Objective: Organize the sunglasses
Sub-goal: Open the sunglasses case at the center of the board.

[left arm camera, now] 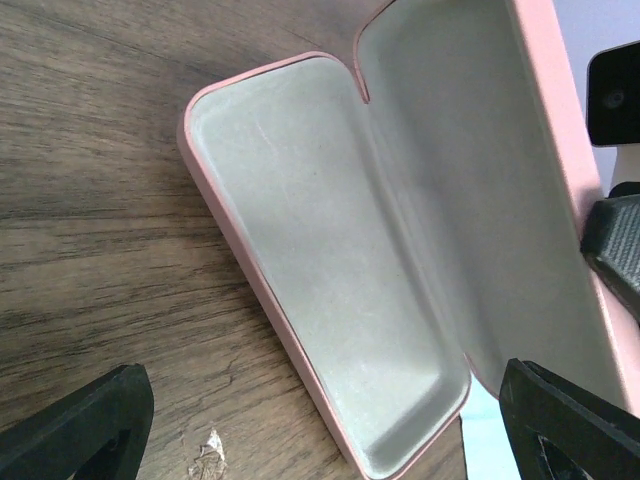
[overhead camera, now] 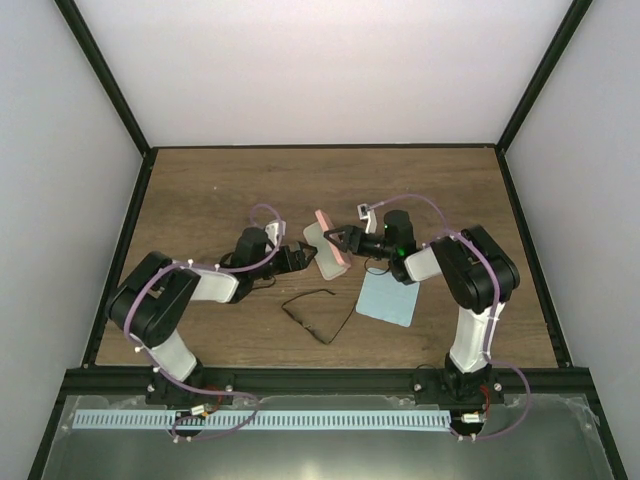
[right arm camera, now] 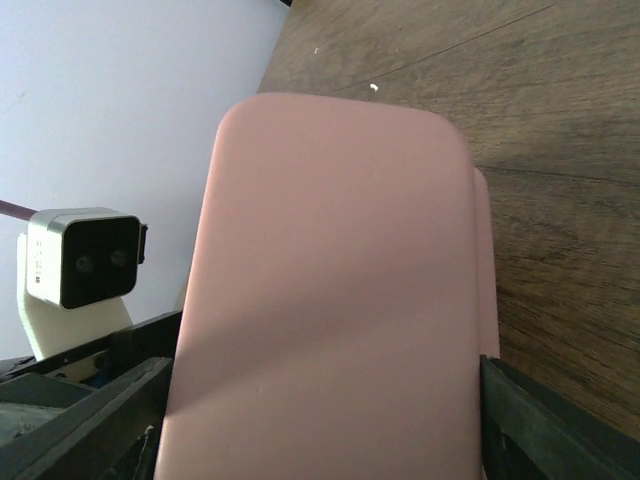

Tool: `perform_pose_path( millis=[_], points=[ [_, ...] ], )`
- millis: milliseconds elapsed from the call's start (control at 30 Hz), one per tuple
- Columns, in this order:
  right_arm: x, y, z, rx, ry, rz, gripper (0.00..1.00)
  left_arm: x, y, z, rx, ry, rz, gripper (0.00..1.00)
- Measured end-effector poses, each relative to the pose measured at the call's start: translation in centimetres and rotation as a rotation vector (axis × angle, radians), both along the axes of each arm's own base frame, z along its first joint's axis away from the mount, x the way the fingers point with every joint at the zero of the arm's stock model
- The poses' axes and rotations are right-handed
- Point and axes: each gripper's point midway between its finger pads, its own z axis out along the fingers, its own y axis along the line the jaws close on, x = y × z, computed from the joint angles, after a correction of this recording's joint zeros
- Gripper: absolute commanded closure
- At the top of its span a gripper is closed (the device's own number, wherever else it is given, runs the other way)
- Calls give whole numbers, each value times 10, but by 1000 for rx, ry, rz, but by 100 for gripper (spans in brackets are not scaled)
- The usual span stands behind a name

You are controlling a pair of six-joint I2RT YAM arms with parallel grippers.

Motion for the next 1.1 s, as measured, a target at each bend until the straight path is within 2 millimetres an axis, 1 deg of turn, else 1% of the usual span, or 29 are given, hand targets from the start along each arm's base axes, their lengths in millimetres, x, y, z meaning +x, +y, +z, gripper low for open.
perform_pose_path(
  millis=[167, 300, 433, 633, 733, 800, 1000, 1100],
  points=[
    [2, -1, -2, -4, 4, -5, 14, 2, -3, -4, 1, 10, -8, 3],
    [4, 0, -5, -12, 11, -8, 11, 4, -5, -3, 4, 0, -20, 3],
    [6, -3, -9, -31, 17, -25, 4, 5, -7, -4, 7, -2, -30, 3],
    [11, -10, -21, -83, 32, -71, 3, 9, -9, -9, 18, 2, -38, 4],
    [12, -12, -23, -98, 34, -84, 3, 13, -9, -12, 40, -3, -38, 4],
    [12, -13, -22, -105, 29, -91, 2, 18, -8, -14, 67, -10, -29, 4],
    [16, -20, -5, -126, -27, -132, 0, 44, -1, -12, 152, -54, 32, 4],
    [15, -27, 1, -144, -41, -163, 0, 57, 1, -8, 196, -89, 52, 8]
  ],
)
